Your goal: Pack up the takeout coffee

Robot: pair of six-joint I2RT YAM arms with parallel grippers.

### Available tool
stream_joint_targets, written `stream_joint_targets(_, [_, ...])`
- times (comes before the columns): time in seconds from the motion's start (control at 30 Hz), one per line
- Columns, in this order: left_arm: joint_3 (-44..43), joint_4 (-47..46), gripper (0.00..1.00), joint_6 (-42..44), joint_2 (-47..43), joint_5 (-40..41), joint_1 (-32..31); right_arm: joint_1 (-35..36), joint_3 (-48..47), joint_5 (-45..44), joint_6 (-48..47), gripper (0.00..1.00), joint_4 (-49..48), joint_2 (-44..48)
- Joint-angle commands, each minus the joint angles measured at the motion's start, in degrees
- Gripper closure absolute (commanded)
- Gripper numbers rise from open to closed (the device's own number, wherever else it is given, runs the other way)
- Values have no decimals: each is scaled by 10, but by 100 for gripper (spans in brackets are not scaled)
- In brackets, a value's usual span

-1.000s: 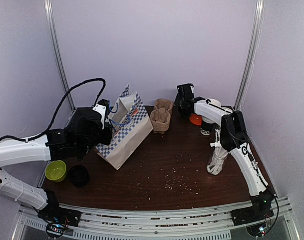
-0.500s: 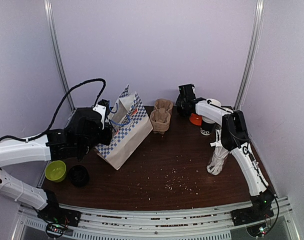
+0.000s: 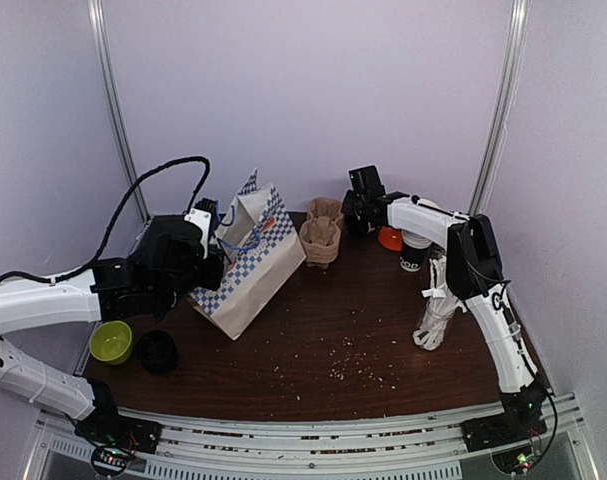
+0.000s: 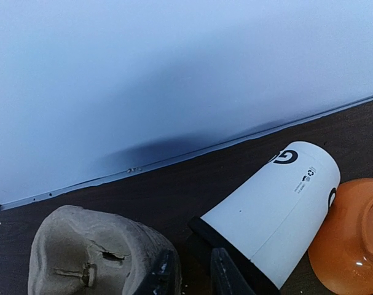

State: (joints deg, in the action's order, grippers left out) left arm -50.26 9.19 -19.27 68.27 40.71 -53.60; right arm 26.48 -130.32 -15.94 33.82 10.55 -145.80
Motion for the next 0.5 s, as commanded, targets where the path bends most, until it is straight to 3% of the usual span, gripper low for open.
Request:
stream_joint_targets(0.0, [7,1,100,-12,-13,-12,3,3,20,14,3,80,11,53])
stream_joint_targets(0.07, [8,3,100,-14,-15,-13,3,5,36,15,1,77,9,68])
stream_joint_targets(0.17, [9,6,100,-19,-19,-14,3,7,60,3,-13,51,14,90])
stream_joint_targets(0.23, [9,6,100,-22,-21,-15,3,5,60,-20,-27,39,34,92])
stream_joint_targets(0.33, [11,6,100,-24,-23,-16,3,1,42,-34,-42,31,71,81])
stream_joint_targets(0.47, [11,5,100,-26,-19,-18,3,-8,25,-11,-46,30,88,56])
